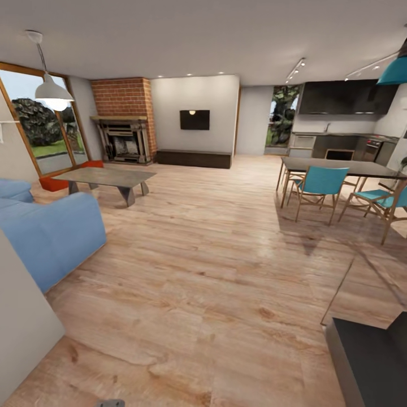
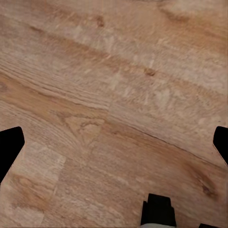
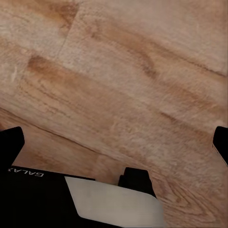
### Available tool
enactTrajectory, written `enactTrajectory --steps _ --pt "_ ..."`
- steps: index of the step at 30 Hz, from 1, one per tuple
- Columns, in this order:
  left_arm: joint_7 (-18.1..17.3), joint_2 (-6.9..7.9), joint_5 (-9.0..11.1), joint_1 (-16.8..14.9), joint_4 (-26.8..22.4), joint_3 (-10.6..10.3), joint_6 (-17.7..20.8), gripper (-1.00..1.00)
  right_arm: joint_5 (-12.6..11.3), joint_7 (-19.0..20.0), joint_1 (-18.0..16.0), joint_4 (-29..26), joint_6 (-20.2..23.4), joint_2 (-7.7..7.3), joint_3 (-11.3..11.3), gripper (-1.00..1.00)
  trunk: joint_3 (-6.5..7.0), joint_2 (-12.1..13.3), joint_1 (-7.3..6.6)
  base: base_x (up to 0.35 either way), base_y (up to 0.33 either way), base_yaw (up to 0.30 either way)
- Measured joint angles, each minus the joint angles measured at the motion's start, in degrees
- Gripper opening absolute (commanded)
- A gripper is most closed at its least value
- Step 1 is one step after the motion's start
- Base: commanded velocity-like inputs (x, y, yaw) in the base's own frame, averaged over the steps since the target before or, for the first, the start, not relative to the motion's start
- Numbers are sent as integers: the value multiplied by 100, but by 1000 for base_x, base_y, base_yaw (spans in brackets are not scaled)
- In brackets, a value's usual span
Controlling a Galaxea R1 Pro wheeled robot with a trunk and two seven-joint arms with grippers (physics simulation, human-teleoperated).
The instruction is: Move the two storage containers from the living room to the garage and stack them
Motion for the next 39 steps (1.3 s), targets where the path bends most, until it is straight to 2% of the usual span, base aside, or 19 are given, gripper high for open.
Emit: enactTrajectory --steps 7,39 --pt "0 0 0 0 0 0 0 100 0 0 0 0 0 0 0 100 -39 0 0 340 0 0" --pt "0 0 0 1 0 0 9 100 7 0 0 0 -8 0 0 100 -41 0 0 340 0 0"
